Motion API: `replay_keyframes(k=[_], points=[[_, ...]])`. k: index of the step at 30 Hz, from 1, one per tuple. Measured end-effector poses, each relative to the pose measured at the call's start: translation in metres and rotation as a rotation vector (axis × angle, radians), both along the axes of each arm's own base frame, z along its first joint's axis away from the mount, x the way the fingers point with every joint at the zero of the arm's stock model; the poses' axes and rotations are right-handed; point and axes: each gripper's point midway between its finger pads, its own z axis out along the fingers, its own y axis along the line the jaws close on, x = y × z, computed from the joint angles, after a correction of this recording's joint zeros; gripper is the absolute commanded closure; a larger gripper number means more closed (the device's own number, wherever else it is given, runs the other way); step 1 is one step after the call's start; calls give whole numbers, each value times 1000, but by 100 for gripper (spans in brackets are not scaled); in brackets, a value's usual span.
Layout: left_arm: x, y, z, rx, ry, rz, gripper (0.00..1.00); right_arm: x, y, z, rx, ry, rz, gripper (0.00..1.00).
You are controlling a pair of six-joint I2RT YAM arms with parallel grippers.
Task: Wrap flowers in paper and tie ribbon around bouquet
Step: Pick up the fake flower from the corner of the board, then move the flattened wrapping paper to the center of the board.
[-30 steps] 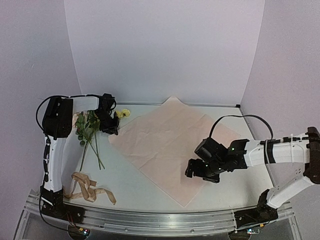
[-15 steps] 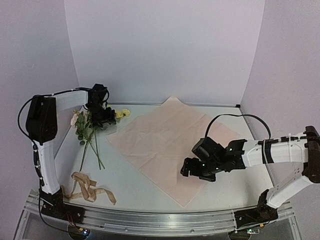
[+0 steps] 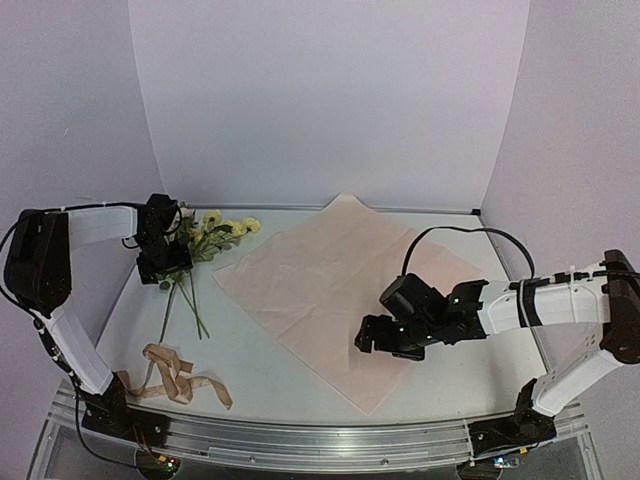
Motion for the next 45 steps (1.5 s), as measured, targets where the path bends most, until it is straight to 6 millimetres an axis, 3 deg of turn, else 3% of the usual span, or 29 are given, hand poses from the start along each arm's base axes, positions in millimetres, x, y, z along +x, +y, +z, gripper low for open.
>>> replay_keyframes(k=[7, 13, 15, 20, 23, 28, 35, 39, 45], points=[[18, -6, -35, -55, 37, 4, 15, 1, 1, 0, -2, -10, 16, 9], [38, -10, -60, -66, 59, 14, 28, 2, 1, 0, -11, -21, 26, 9], [43, -9, -62, -62, 57, 28, 36, 2, 1, -1, -17, -23, 30, 9], [50, -6, -63, -56, 37, 56, 68, 3, 2, -8, -39, -19, 41, 10], [52, -5, -63, -51, 33, 58, 83, 3, 1, -14, -60, -12, 45, 10], [57, -6, -61, -53, 11, 47, 98, 5, -1, -24, -96, -8, 48, 12], [59, -5, -52, -39, -9, 17, 100, 9, 0, -43, -157, 2, 50, 20], [62, -4, -33, -32, -53, 2, 100, 3, 1, -55, -195, 15, 60, 29], [63, -3, 10, -31, -137, -23, 100, -11, 15, -57, -200, 6, 72, 37]])
